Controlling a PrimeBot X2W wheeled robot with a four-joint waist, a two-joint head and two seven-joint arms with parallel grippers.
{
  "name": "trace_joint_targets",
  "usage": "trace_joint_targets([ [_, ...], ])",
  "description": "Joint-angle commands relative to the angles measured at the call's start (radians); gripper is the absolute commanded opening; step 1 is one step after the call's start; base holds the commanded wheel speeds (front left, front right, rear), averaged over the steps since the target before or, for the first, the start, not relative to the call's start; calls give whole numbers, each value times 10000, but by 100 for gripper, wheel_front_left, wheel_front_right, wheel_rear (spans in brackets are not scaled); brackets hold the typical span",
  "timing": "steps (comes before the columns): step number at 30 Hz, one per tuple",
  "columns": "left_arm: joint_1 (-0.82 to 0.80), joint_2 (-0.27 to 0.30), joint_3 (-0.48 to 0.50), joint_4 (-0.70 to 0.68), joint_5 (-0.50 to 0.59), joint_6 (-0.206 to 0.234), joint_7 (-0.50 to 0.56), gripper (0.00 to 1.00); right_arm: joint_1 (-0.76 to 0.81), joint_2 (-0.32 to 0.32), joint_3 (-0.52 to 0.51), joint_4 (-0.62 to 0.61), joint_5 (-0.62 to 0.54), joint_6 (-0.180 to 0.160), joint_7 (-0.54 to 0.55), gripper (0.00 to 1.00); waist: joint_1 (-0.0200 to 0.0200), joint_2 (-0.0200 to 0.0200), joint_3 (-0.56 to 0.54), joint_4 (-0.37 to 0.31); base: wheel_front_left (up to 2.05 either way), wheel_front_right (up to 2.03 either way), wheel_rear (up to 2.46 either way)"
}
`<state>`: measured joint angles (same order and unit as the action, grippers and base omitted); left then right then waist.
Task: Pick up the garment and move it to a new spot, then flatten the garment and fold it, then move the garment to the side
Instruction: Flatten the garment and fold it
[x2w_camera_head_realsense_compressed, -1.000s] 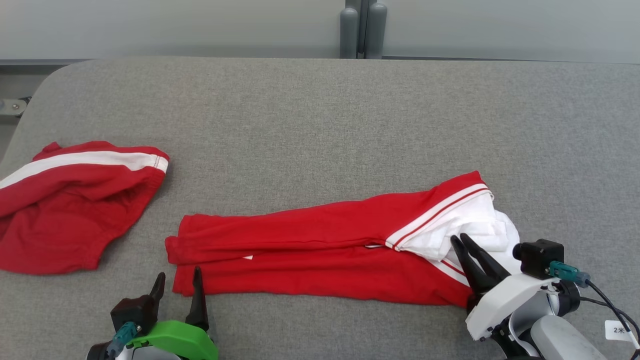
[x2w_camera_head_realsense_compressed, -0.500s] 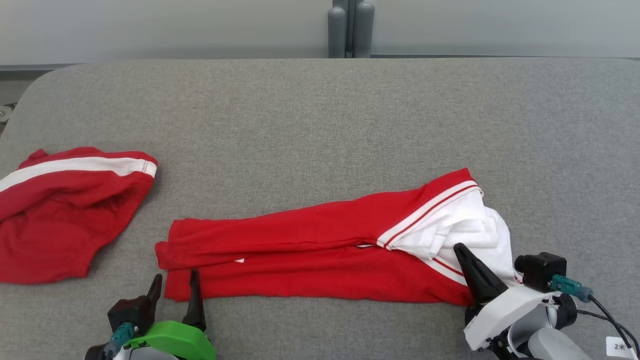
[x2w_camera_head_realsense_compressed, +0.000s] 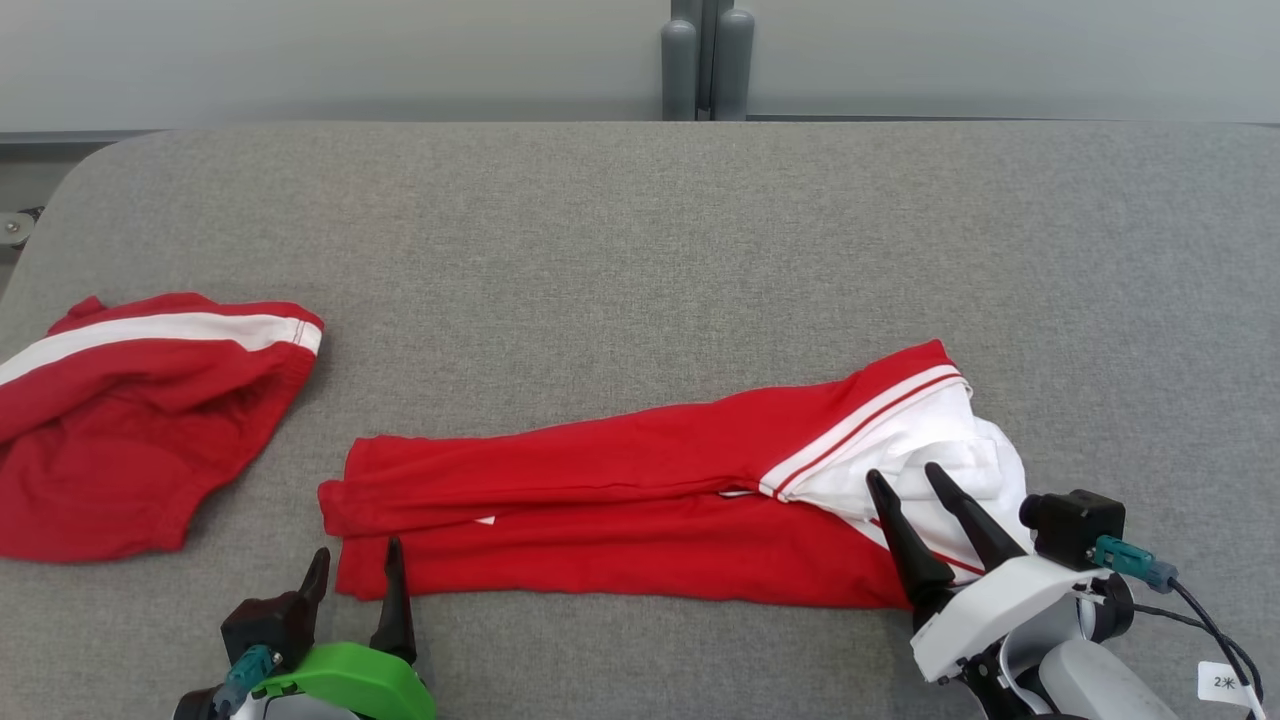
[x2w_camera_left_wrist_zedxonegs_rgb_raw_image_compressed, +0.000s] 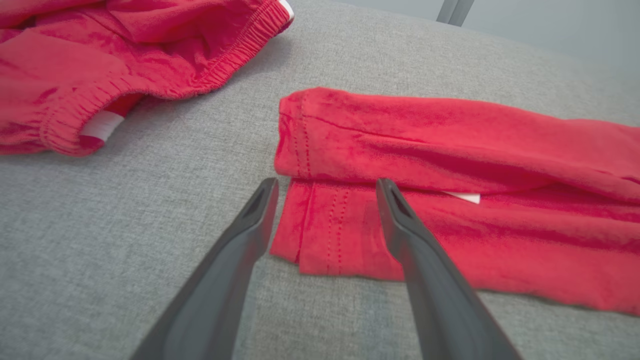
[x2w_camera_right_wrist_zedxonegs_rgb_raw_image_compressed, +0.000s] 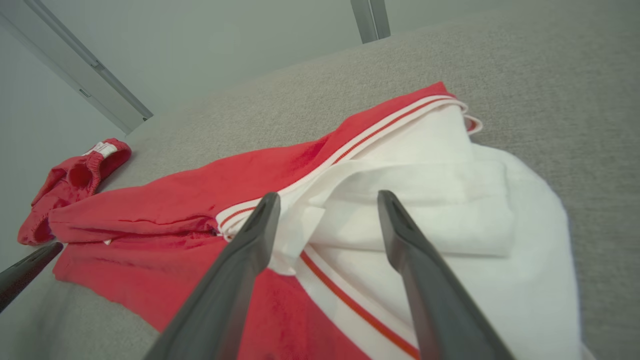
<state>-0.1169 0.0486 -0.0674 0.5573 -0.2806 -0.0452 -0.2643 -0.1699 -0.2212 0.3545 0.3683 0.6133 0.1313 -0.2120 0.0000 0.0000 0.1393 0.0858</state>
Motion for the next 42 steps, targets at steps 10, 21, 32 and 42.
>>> trace_joint_targets([
  [10, 7, 42, -34, -34, -57, 25, 4, 100, -180, 90, -69, 326, -64, -12, -23, 36, 0, 0, 95, 164, 0, 0, 0],
  [21, -90, 42, -50, -21, -52, 42, 5, 100, -324, 118, 28, 628, -165, -12, -128, 0, 0, 0, 171, 104, 0, 0, 0],
  [32, 313, 42, 253, -98, 247, -78, 4, 100, 985, 271, 346, -38, 320, -12, -448, 0, 0, 0, -442, -473, 0, 0, 0],
  [42, 556, 42, 424, -54, 493, -198, 6, 100, 2376, 366, 106, -466, 396, -12, -545, 100, 0, 0, -815, -1027, 0, 0, 0],
])
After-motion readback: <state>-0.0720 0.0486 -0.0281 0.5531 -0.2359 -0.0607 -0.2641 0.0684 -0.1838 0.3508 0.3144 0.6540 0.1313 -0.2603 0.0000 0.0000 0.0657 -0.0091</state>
